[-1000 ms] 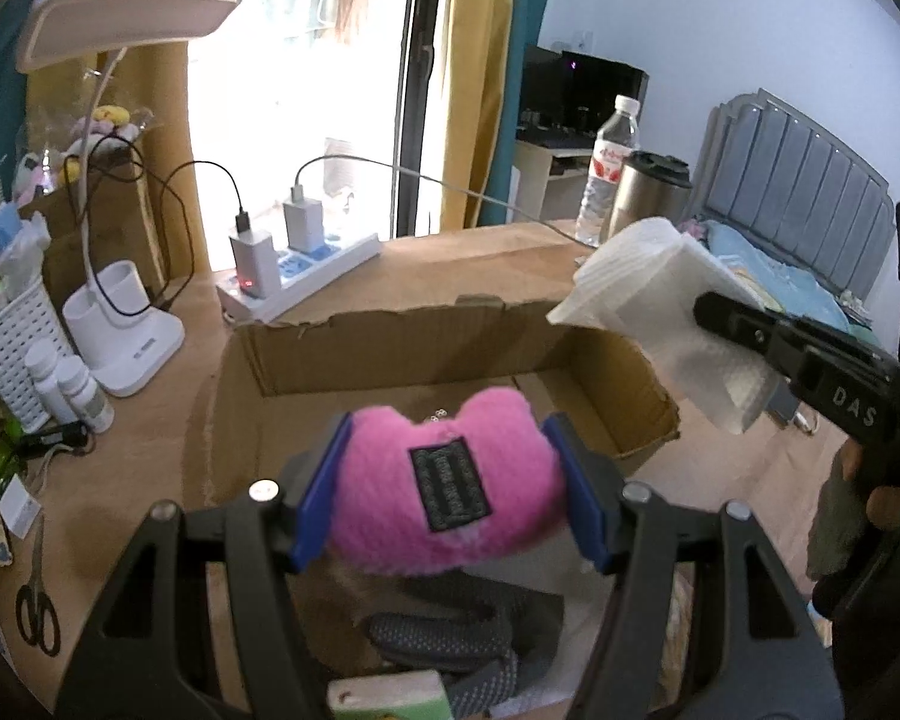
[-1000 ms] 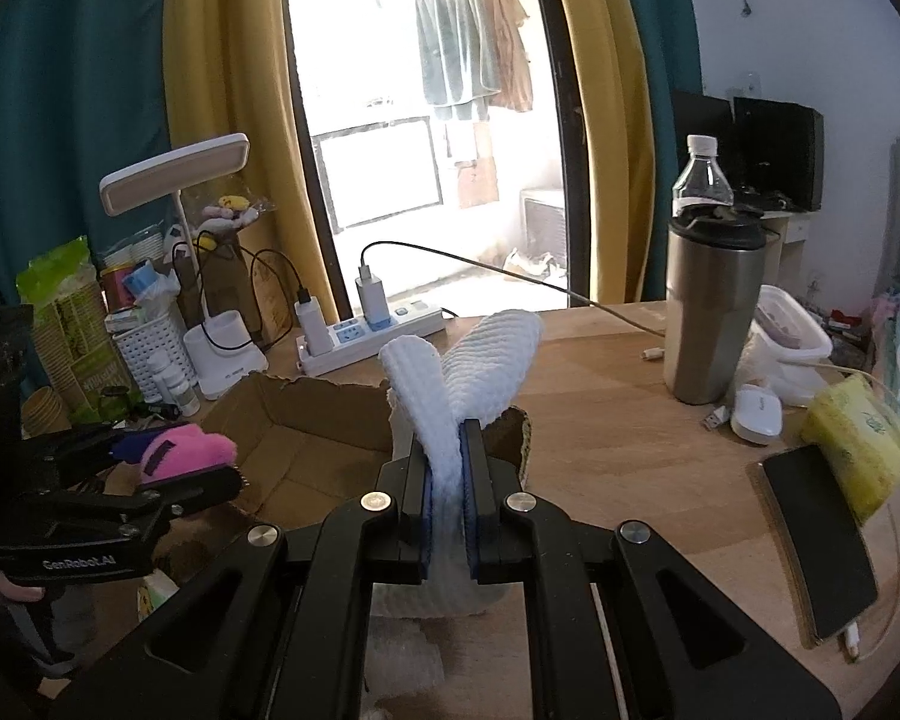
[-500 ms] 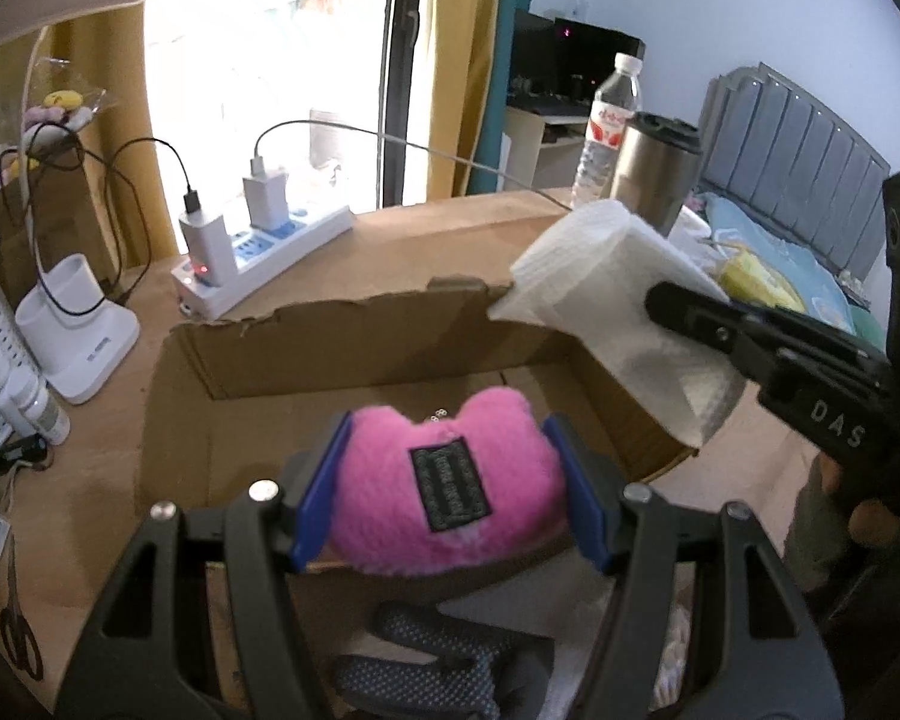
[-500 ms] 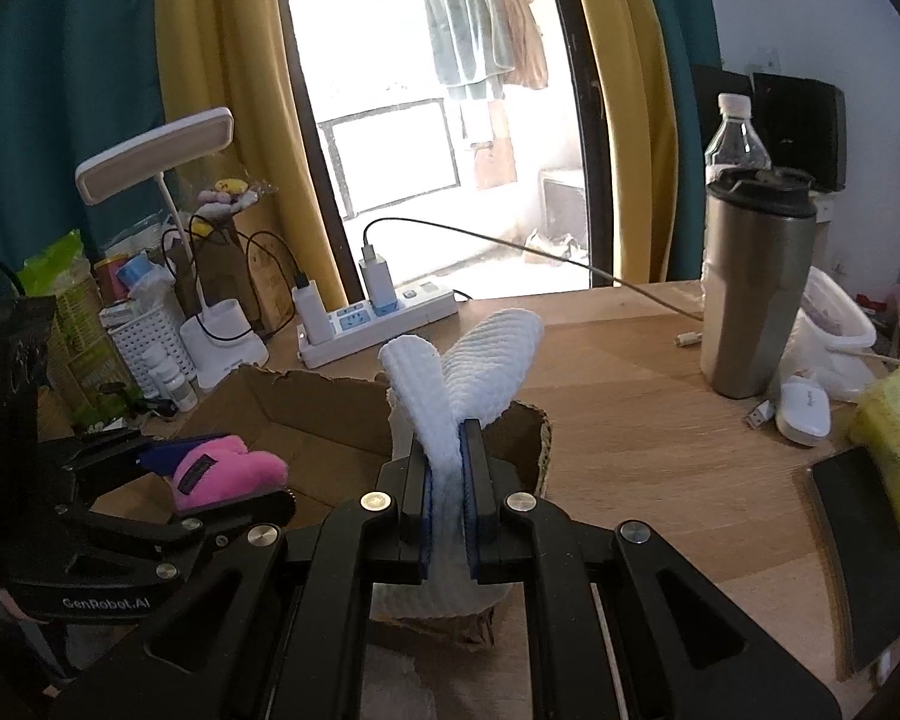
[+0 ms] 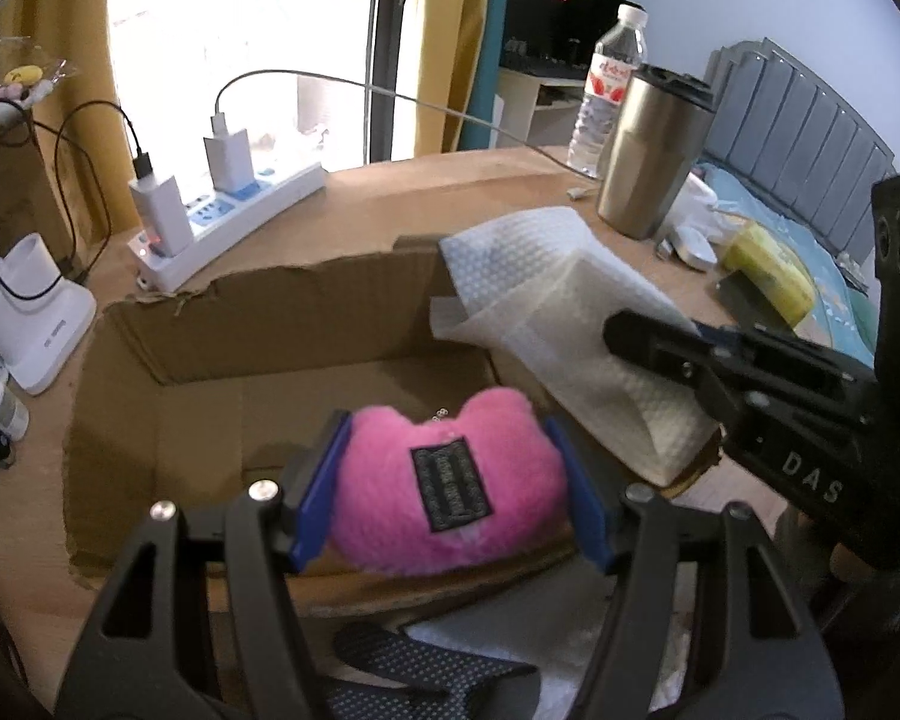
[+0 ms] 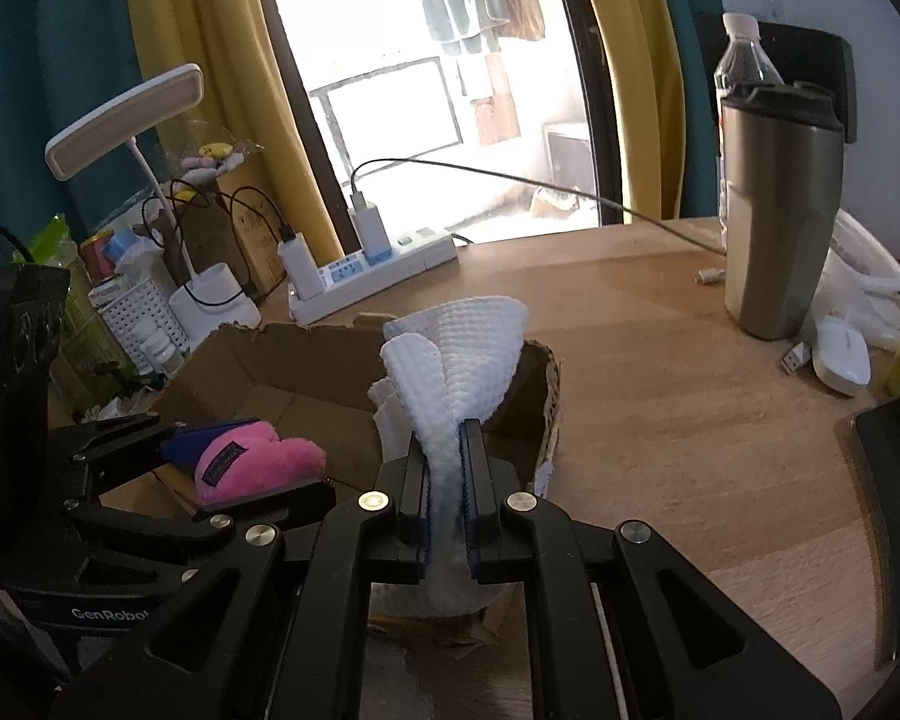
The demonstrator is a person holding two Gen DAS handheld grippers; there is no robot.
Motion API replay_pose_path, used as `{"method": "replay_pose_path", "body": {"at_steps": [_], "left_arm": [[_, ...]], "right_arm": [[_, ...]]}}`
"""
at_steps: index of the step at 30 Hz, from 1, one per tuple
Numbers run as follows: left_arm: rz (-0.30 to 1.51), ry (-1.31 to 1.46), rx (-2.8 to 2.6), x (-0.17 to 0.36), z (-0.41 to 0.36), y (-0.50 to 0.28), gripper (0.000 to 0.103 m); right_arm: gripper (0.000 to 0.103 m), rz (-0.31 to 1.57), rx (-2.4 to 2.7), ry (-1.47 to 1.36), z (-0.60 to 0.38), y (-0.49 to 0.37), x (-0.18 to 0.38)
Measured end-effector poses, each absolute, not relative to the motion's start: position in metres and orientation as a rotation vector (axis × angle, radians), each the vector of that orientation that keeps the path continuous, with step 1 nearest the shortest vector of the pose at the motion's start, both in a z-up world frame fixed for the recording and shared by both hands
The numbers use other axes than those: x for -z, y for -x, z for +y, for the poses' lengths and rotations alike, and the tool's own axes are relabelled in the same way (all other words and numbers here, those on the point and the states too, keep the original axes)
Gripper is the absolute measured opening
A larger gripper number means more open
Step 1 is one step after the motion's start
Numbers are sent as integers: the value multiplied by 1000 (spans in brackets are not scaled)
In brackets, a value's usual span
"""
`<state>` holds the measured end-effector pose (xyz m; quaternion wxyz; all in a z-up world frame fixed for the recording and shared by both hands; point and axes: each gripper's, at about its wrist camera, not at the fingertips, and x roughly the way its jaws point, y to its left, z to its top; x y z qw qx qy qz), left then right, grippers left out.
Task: Organize soft objects
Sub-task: 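Open the left tool dropping the pink bone while the right tool releases the towel into the box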
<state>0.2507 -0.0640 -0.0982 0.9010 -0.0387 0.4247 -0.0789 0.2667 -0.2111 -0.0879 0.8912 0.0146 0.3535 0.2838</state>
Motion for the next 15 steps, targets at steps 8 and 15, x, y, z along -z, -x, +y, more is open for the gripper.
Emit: {"method": "replay_pose_path", "body": {"at_steps": [8,15], "left_arm": [[902,79,139,103,-64,-252,73],[877,70,114,95,-61,-244,75]], "right_arm": [[28,744,-588,-54,-214,-266,87],[42,730,-569,-59,-217,-260,80]]}}
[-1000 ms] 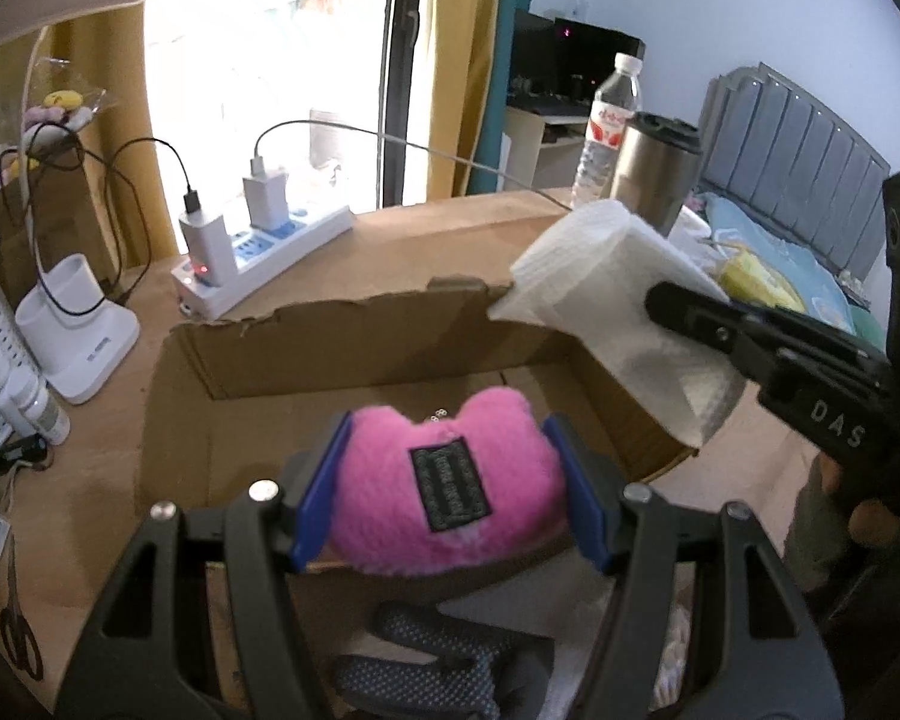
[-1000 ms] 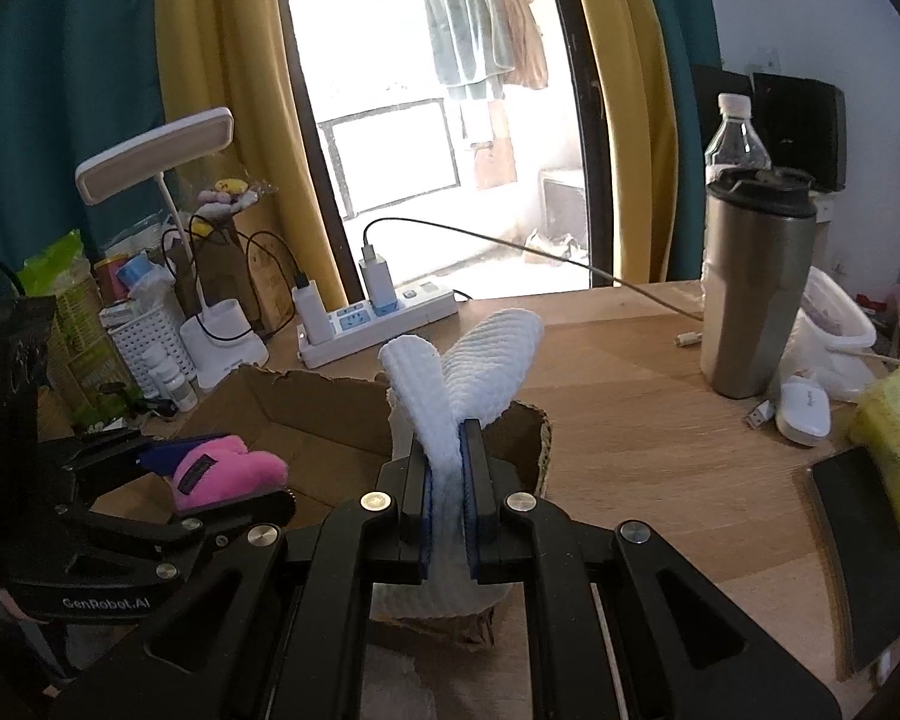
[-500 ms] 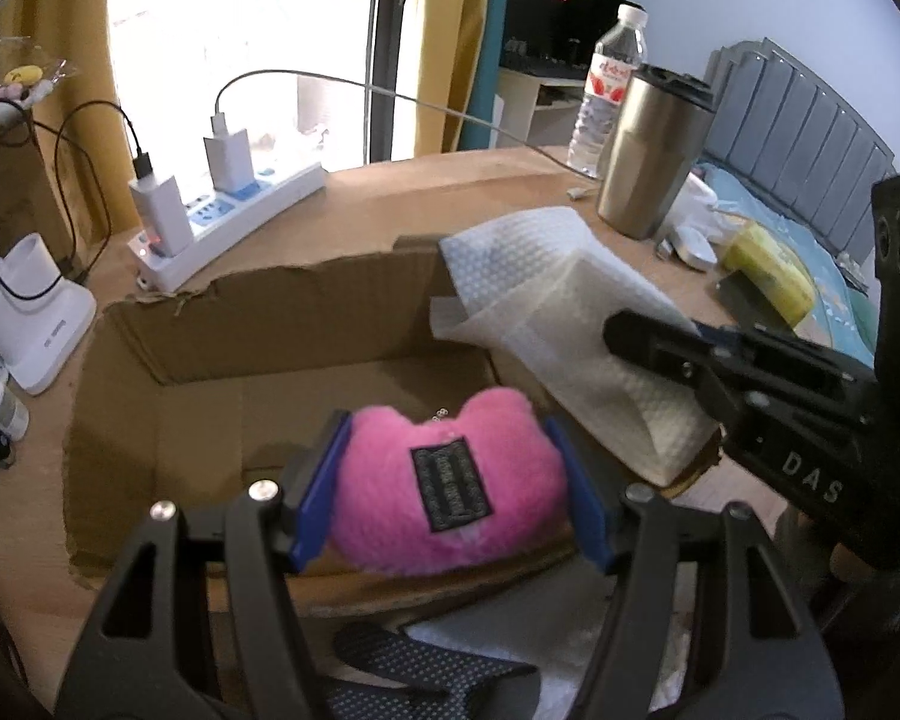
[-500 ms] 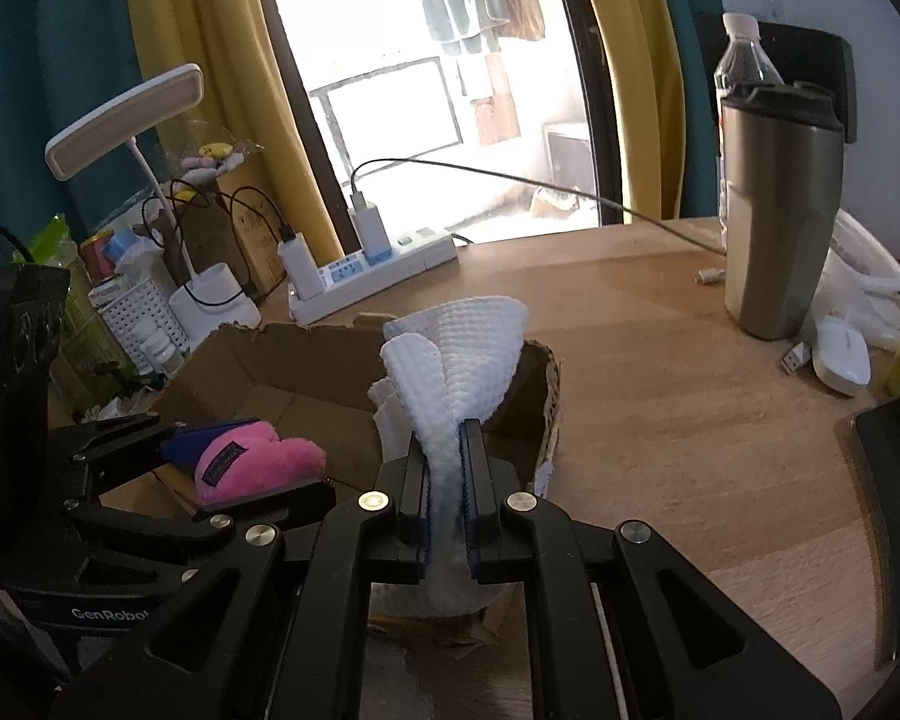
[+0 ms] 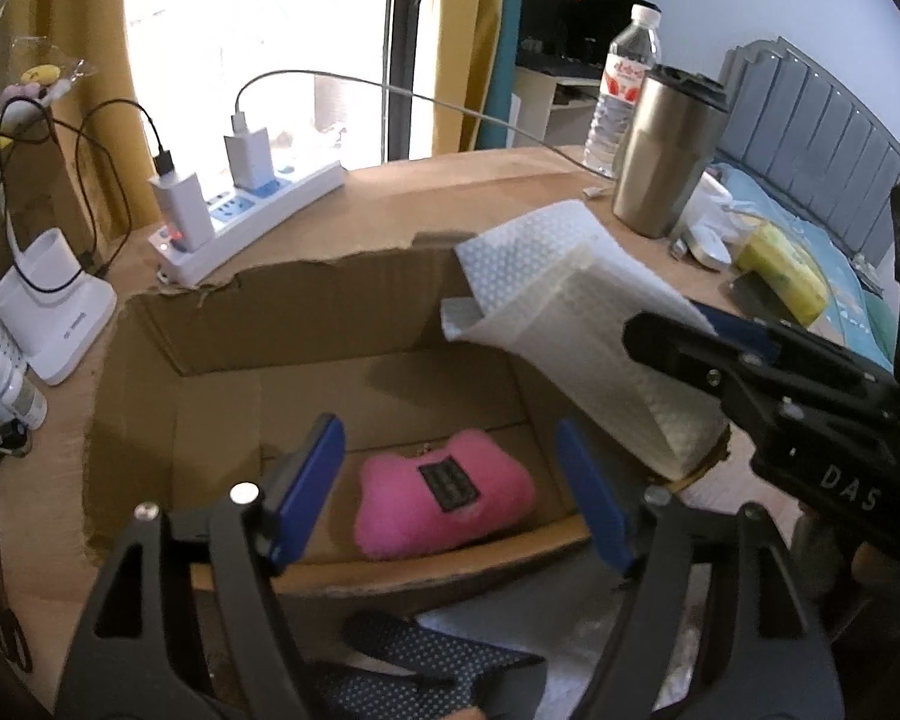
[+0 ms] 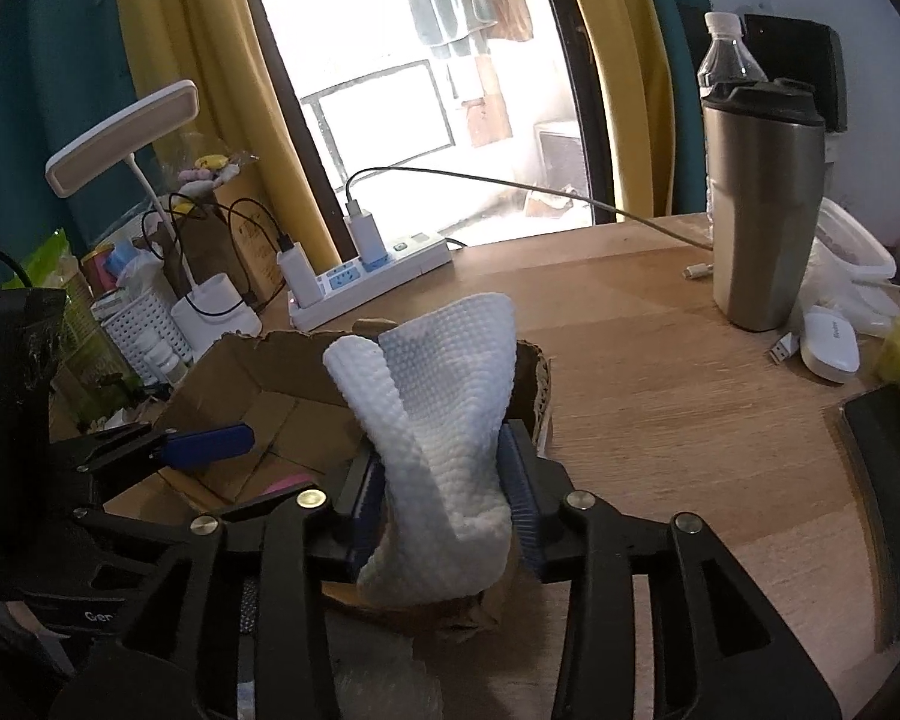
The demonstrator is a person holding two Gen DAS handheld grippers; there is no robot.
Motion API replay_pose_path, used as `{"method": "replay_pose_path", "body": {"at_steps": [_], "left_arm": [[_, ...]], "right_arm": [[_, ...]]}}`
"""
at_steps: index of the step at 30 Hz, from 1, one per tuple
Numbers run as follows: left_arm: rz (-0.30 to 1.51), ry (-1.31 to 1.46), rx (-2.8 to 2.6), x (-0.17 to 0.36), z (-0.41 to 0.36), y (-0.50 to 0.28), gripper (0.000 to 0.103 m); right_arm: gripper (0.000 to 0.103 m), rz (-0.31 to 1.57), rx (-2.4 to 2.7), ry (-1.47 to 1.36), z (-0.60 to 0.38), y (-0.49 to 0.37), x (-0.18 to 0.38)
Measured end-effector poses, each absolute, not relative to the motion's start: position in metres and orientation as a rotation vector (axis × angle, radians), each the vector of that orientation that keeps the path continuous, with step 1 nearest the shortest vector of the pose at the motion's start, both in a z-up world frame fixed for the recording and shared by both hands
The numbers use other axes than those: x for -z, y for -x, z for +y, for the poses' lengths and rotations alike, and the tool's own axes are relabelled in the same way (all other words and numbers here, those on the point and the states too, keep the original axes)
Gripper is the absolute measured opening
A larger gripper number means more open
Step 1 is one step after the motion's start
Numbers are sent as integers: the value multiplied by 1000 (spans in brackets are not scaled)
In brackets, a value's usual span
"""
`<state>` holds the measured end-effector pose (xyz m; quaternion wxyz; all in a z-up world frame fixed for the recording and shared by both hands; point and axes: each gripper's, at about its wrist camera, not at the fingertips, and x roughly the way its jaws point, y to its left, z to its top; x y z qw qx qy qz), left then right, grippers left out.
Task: Organize soft objects
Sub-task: 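Open the left tool dropping the pink bone while the right tool releases the towel into the box, then grasp the green tissue pack with the left tool while the right tool grasps the cotton swab bag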
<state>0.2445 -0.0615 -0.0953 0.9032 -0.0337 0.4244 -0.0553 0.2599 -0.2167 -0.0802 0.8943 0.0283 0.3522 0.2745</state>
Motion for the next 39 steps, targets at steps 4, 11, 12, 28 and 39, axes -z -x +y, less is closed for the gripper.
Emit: {"method": "replay_pose_path", "body": {"at_steps": [4,11,12,28,39], "left_arm": [[867,61,89,92,-60,-238,75],[818,69,85,80,-55,-222,80],[811,68,83,78,-55,-219,85],[713,89,73,59,-44,-185,86],[672,75,71,49,-50,-157,86]], "right_arm": [[50,719,-554,-61,-221,-254,76],[55,702,-529,-54,-225,-241,70],[56,699,-525,-53,-226,-239,69],[61,623,-486,-4,-226,-203,54],[63,600,-476,-13,-239,-182,48]]}}
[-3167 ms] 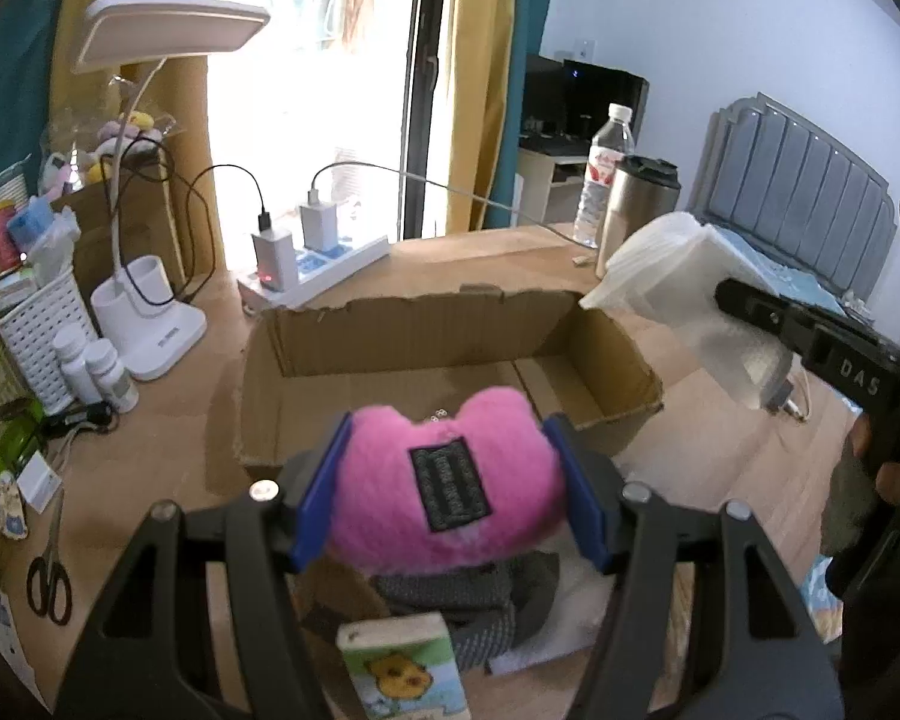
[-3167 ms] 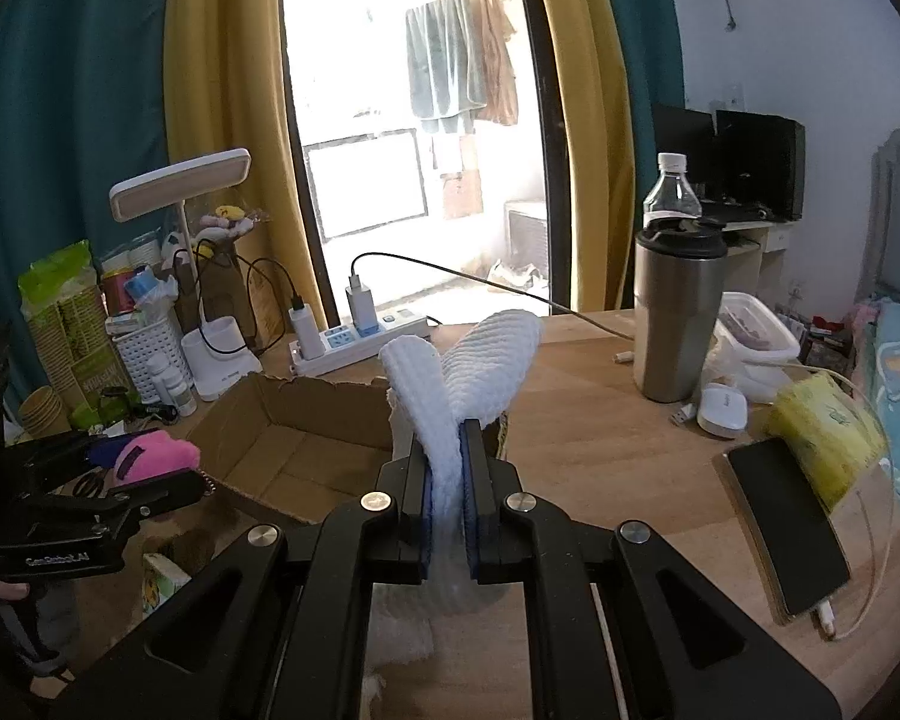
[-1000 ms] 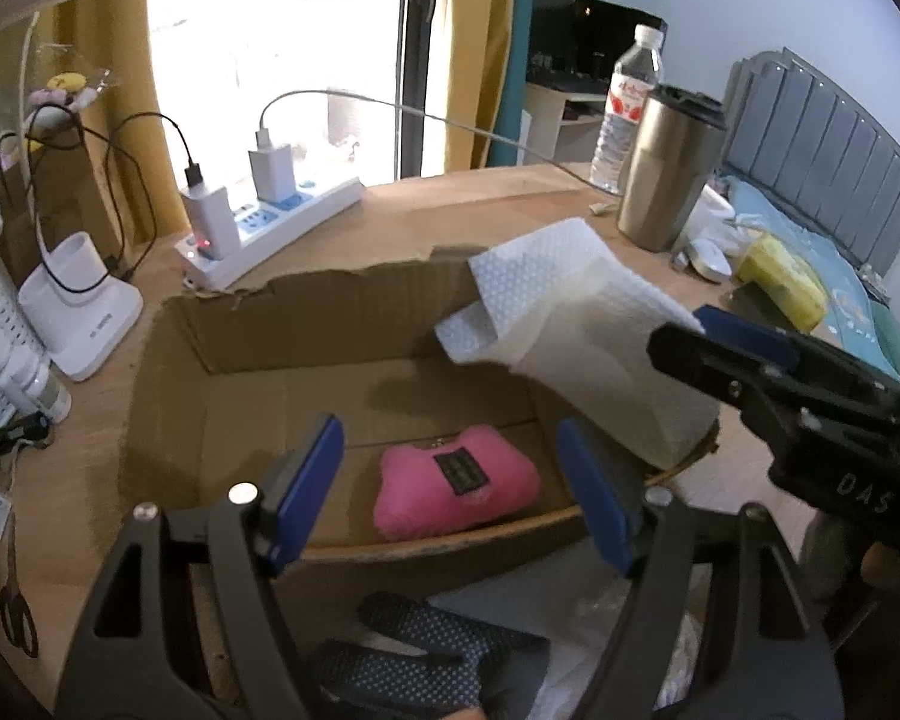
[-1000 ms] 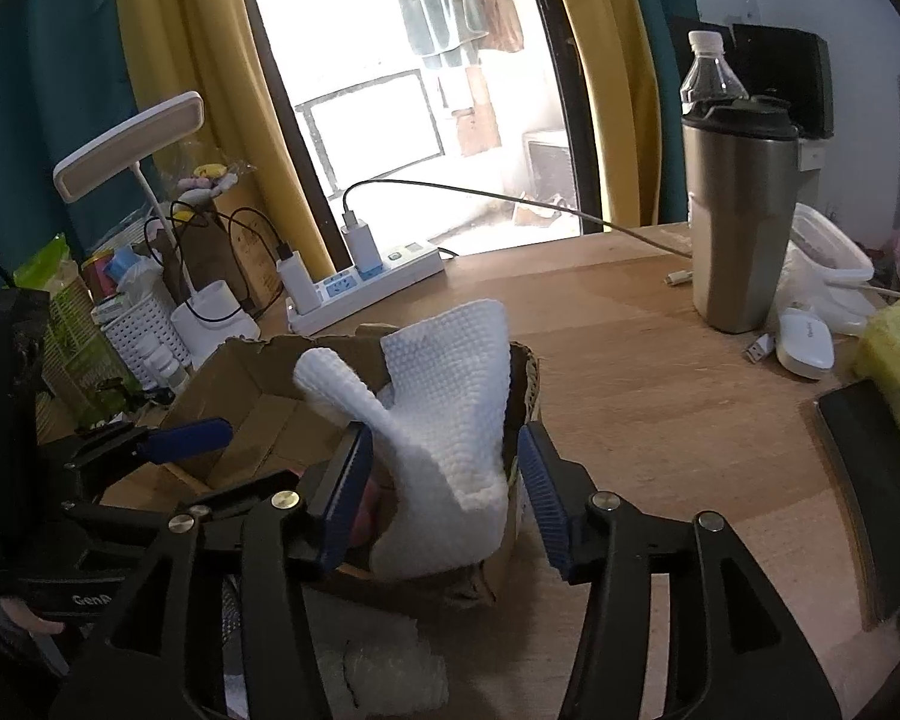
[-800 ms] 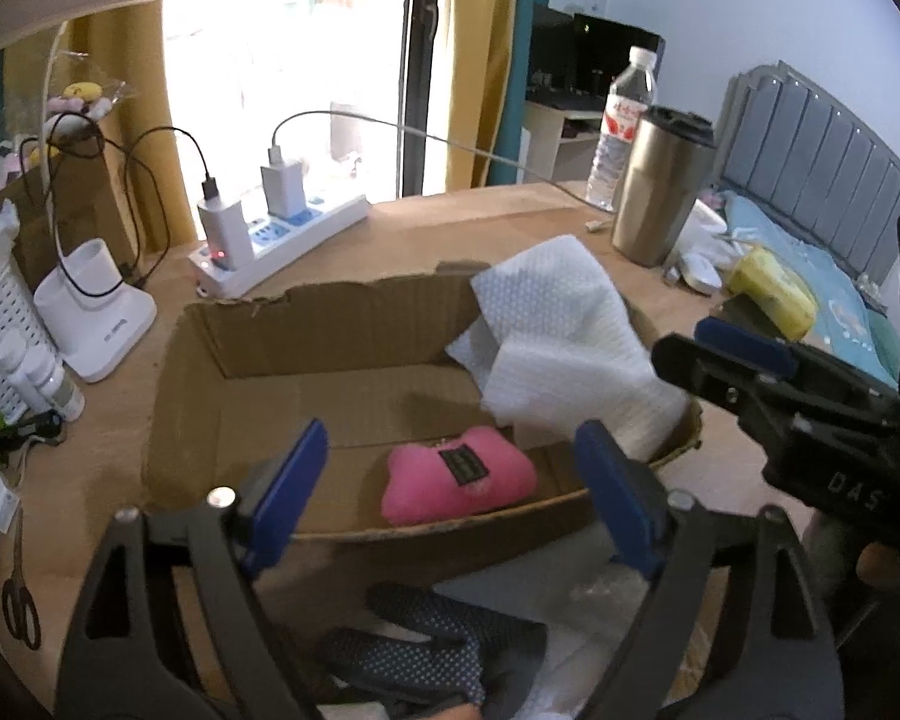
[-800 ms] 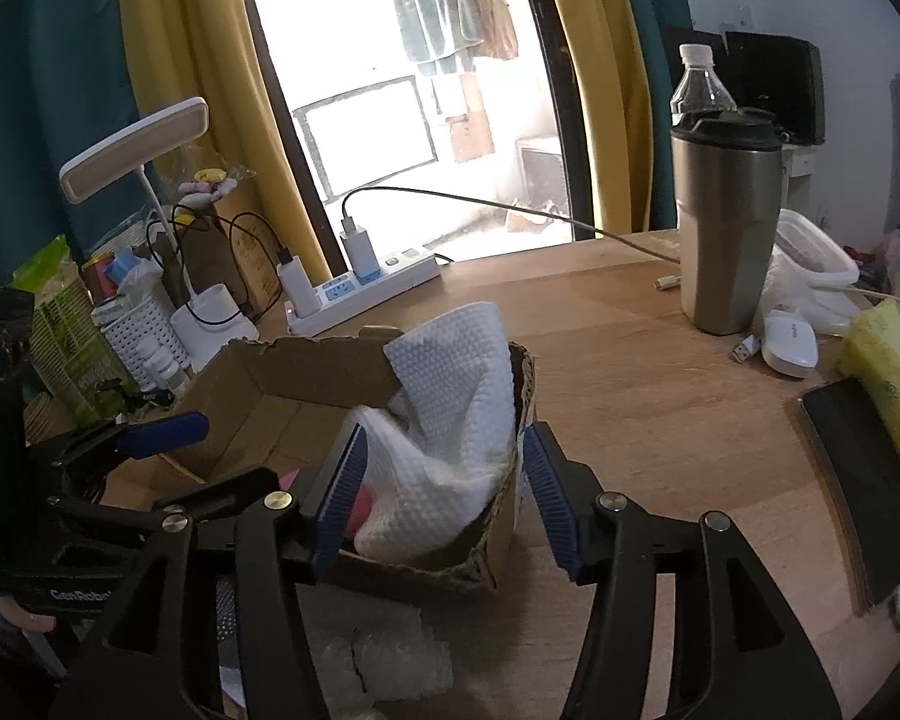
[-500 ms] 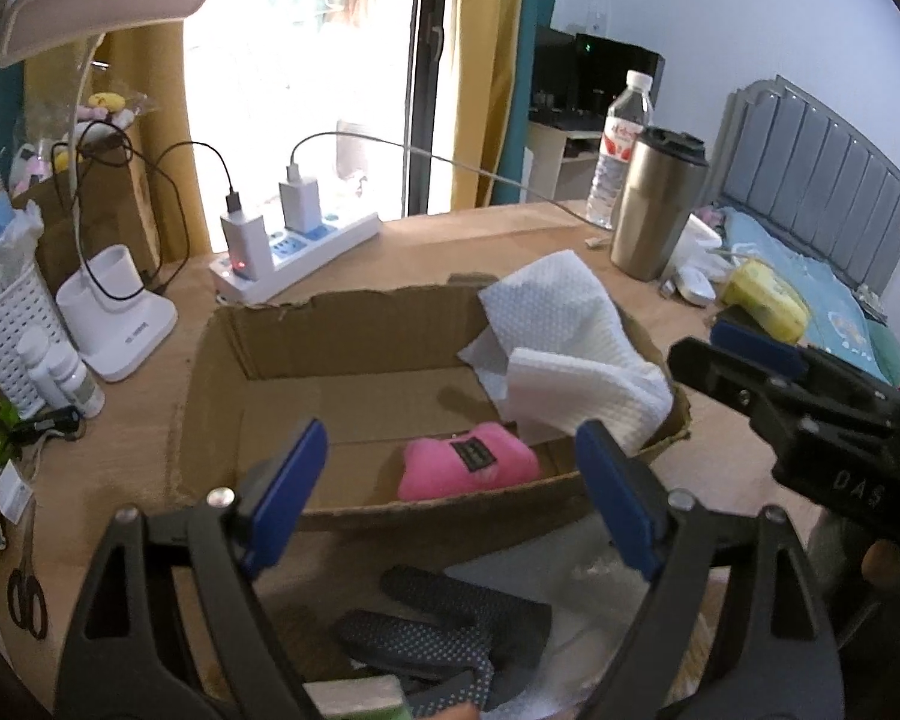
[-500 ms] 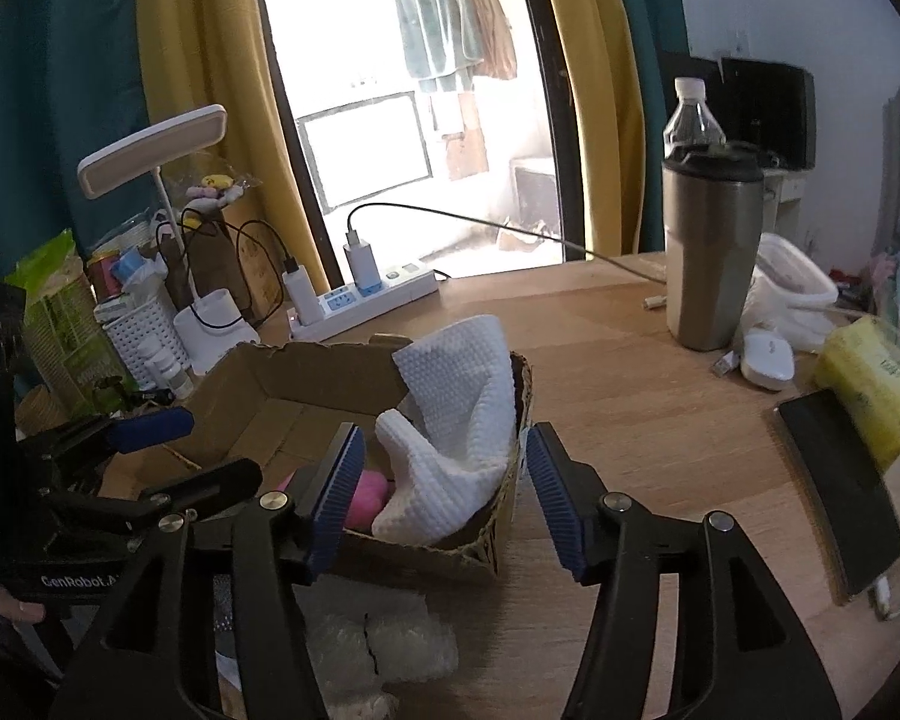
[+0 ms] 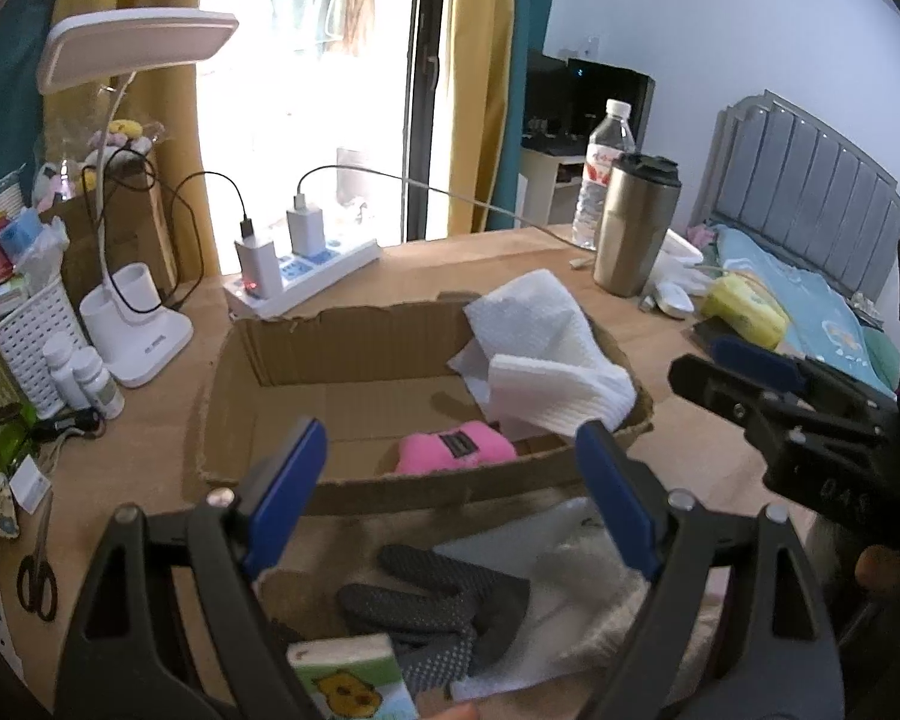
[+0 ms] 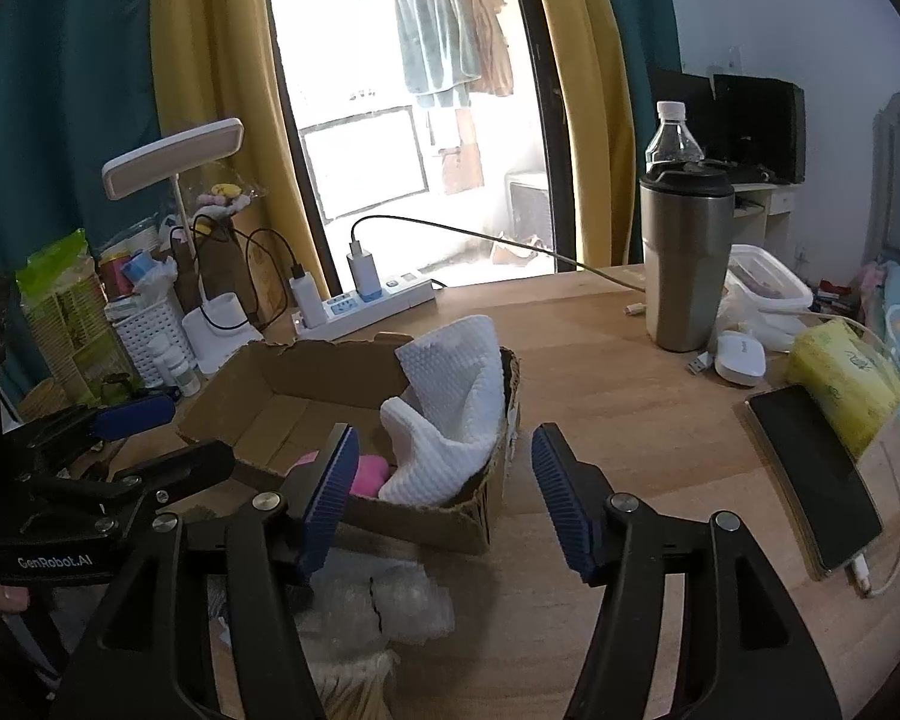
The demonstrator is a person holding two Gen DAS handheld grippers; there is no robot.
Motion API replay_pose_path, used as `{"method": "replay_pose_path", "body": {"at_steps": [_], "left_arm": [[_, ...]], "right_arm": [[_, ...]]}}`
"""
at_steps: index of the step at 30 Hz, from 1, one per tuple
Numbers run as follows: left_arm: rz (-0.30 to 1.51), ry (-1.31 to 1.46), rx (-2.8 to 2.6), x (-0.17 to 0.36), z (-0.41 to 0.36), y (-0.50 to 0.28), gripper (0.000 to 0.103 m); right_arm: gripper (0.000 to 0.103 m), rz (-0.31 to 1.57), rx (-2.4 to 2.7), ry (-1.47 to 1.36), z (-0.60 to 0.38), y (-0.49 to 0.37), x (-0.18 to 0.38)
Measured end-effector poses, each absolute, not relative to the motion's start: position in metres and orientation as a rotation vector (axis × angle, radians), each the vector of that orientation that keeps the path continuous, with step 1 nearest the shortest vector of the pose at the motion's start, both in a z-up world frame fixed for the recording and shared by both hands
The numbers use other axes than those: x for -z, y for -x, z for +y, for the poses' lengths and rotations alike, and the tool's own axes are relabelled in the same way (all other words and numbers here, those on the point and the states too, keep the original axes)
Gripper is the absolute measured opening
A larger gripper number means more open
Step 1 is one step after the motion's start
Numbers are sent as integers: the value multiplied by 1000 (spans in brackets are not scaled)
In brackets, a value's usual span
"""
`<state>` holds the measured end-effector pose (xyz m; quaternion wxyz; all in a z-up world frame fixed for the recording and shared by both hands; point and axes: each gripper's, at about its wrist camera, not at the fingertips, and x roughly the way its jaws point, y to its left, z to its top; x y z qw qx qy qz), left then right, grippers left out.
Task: Organize soft objects
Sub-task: 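Grasp the green tissue pack with the left tool while the right tool grasps the cotton swab bag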
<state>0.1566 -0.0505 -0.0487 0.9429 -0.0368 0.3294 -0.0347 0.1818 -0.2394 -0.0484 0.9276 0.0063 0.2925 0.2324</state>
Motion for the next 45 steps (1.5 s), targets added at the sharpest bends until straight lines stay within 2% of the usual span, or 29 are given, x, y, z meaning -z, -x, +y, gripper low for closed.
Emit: {"method": "replay_pose_path", "body": {"at_steps": [23,45], "left_arm": [[630,119,30,51,-26,-91,86],[711,163,9,100,-15,-64,86]], "right_arm": [[65,588,-484,28,-230,-124,50],[65,694,-503,93,-215,-98,94]]}}
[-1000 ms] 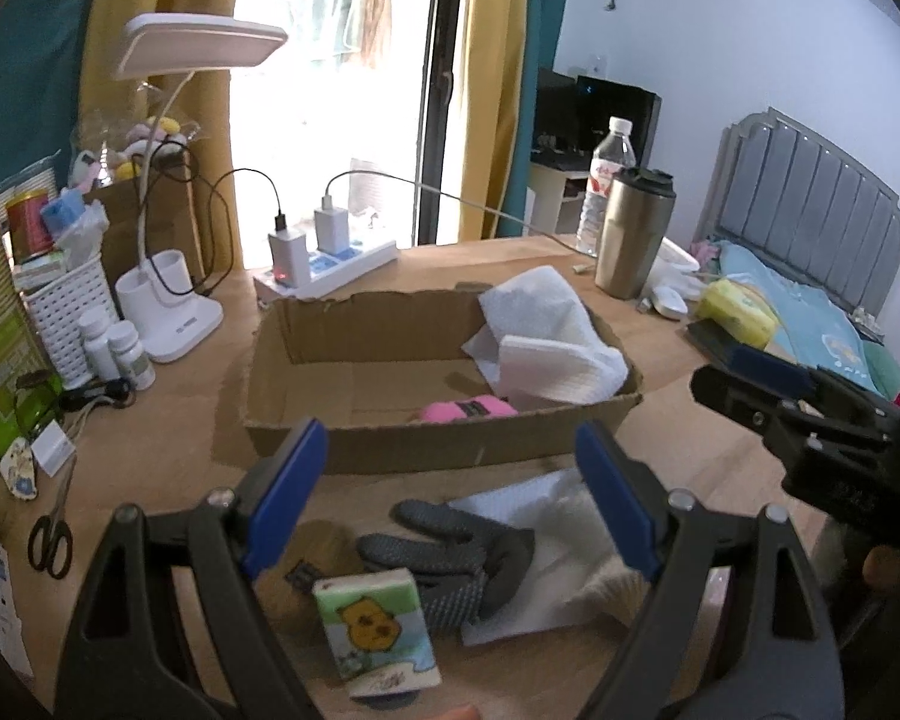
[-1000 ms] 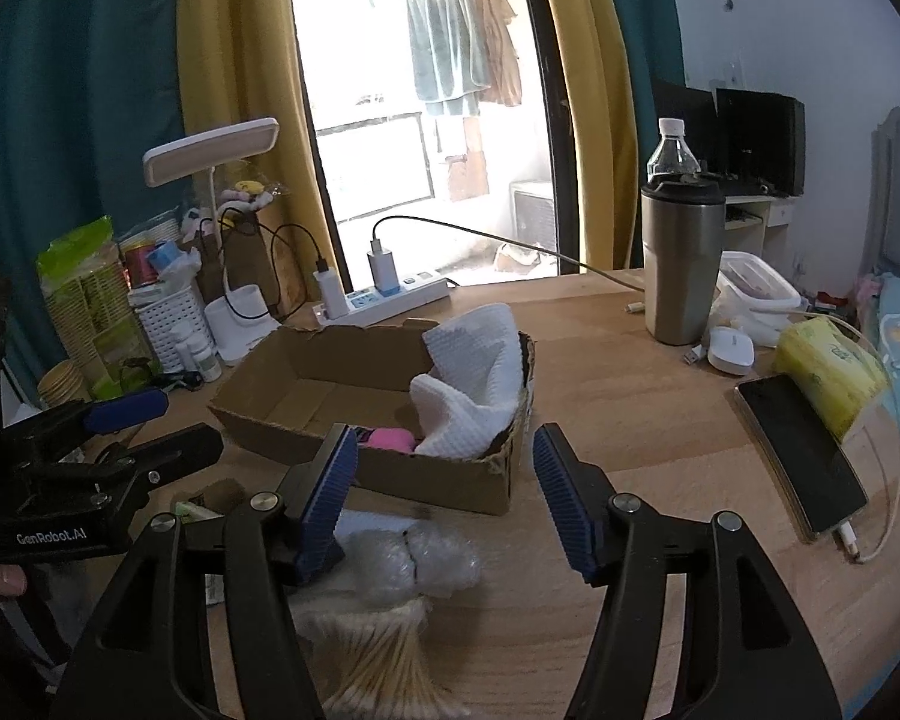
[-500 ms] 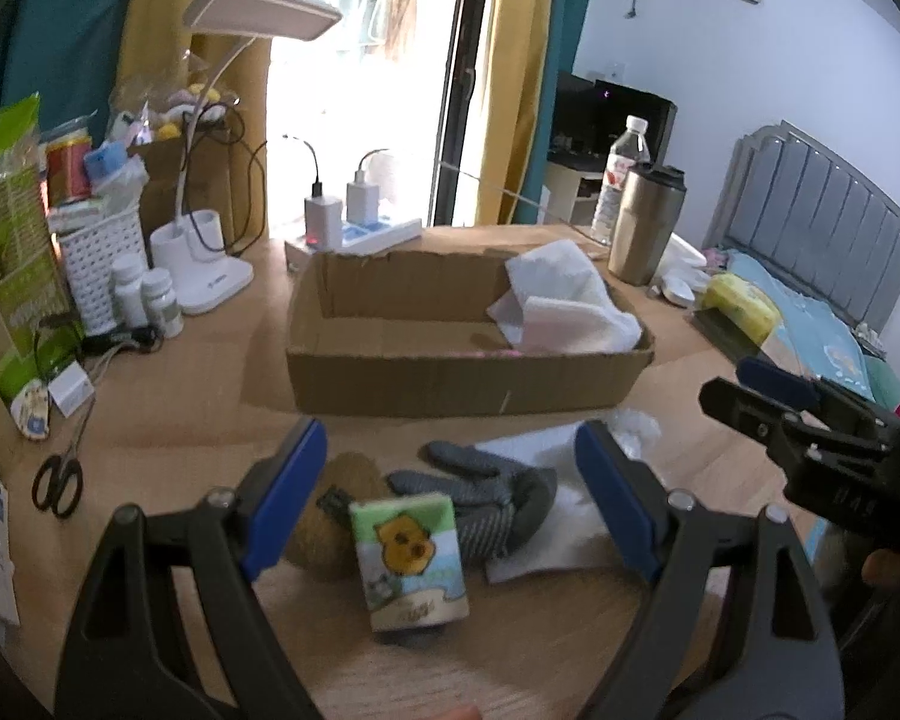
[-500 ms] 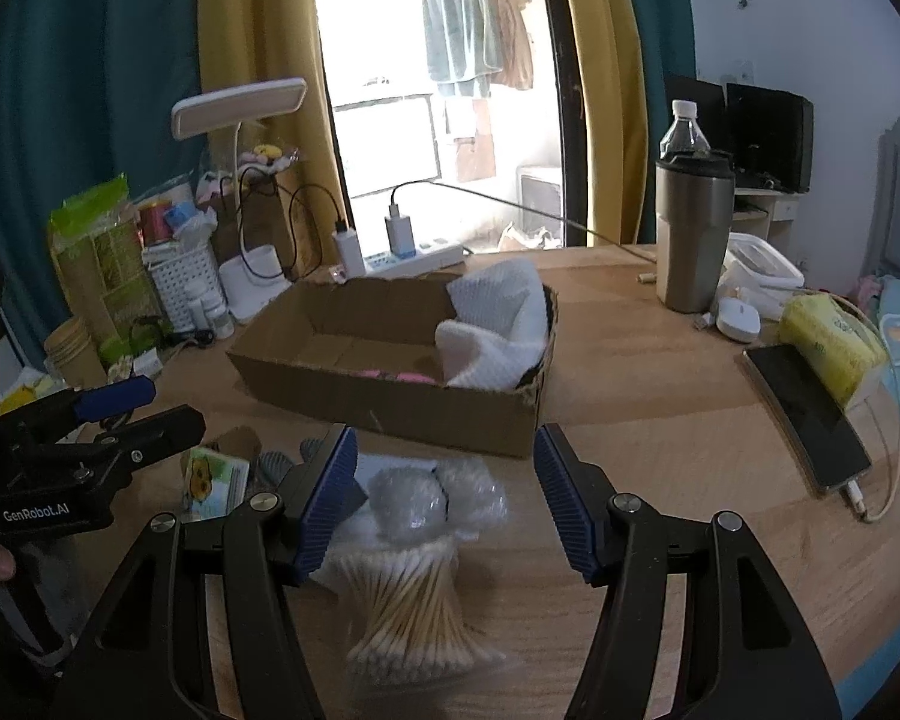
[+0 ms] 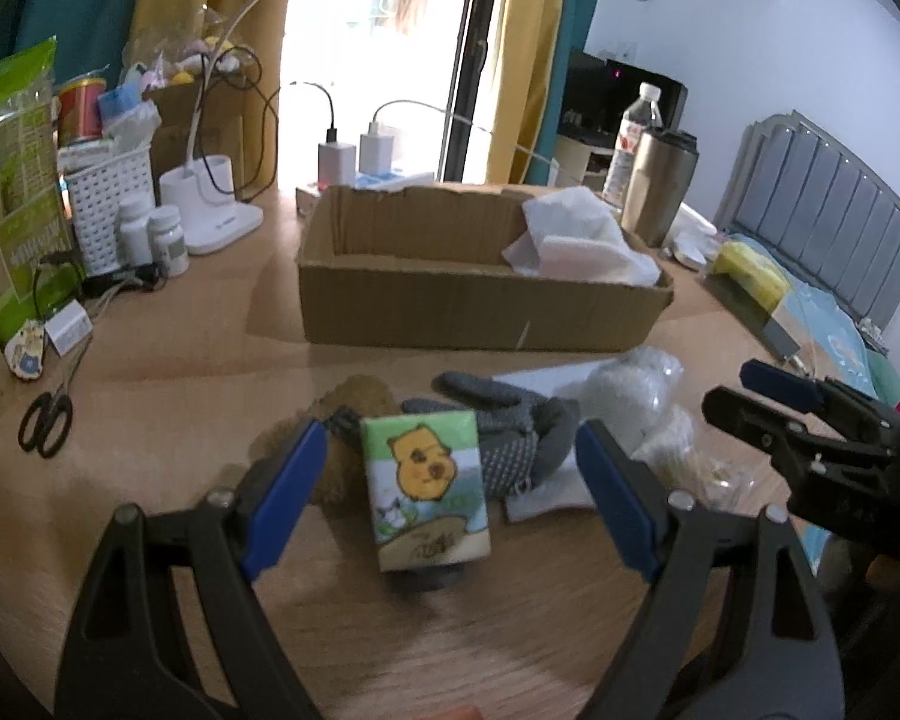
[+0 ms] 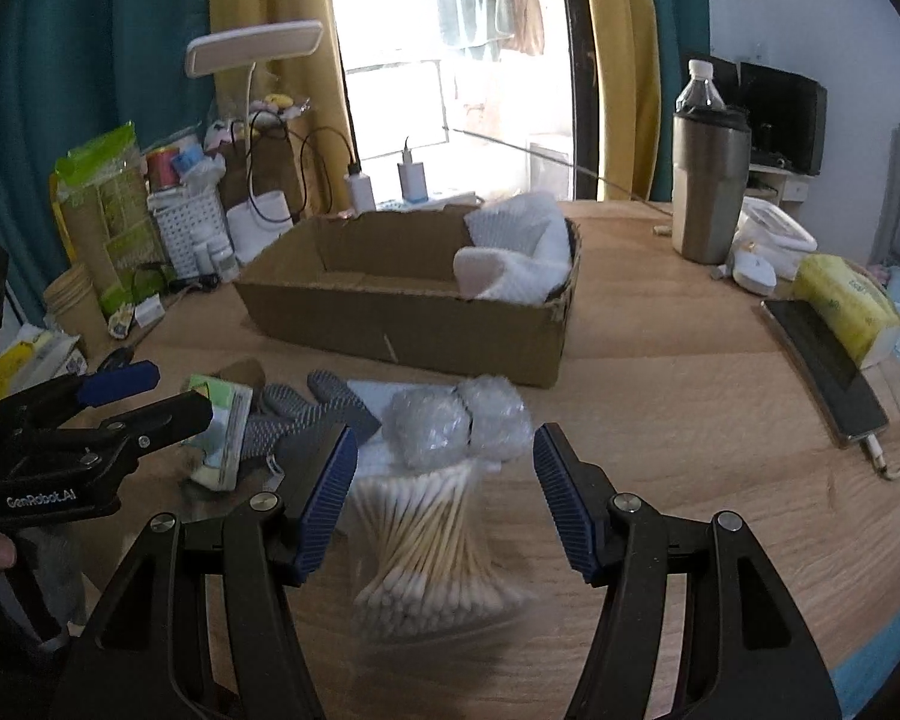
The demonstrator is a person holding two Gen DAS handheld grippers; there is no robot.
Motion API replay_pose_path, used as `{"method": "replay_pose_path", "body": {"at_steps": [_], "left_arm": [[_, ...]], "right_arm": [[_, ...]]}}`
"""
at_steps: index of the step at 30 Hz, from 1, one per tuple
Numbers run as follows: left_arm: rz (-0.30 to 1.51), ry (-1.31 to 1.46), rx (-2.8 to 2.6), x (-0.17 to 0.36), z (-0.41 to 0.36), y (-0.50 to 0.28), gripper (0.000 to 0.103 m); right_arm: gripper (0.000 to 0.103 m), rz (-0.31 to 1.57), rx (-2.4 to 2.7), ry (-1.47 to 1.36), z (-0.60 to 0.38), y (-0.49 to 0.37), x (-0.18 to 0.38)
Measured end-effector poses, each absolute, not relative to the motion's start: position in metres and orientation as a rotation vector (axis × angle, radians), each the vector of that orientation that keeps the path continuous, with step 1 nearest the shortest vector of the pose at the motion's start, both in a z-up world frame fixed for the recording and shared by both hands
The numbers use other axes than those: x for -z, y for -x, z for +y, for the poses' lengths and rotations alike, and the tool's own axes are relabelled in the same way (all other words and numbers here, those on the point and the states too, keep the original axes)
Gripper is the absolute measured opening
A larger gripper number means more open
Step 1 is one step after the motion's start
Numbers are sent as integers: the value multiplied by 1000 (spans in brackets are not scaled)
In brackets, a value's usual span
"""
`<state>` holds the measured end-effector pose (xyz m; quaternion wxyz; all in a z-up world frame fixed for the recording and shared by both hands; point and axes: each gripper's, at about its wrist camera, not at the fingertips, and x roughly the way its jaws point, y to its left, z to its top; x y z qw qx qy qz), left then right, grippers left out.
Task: Organize soft objects
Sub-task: 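Grasp the green tissue pack with the left tool while the right tool grasps the cotton swab bag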
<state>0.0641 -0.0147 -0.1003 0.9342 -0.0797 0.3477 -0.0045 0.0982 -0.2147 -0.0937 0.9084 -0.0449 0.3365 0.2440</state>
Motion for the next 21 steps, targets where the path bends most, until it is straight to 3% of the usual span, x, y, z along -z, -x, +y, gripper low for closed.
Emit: {"method": "replay_pose_path", "body": {"at_steps": [21], "left_arm": [[795,134,-32,130,-16,-71,85]], "right_arm": [[65,825,-552,118,-207,-101,125]]}}
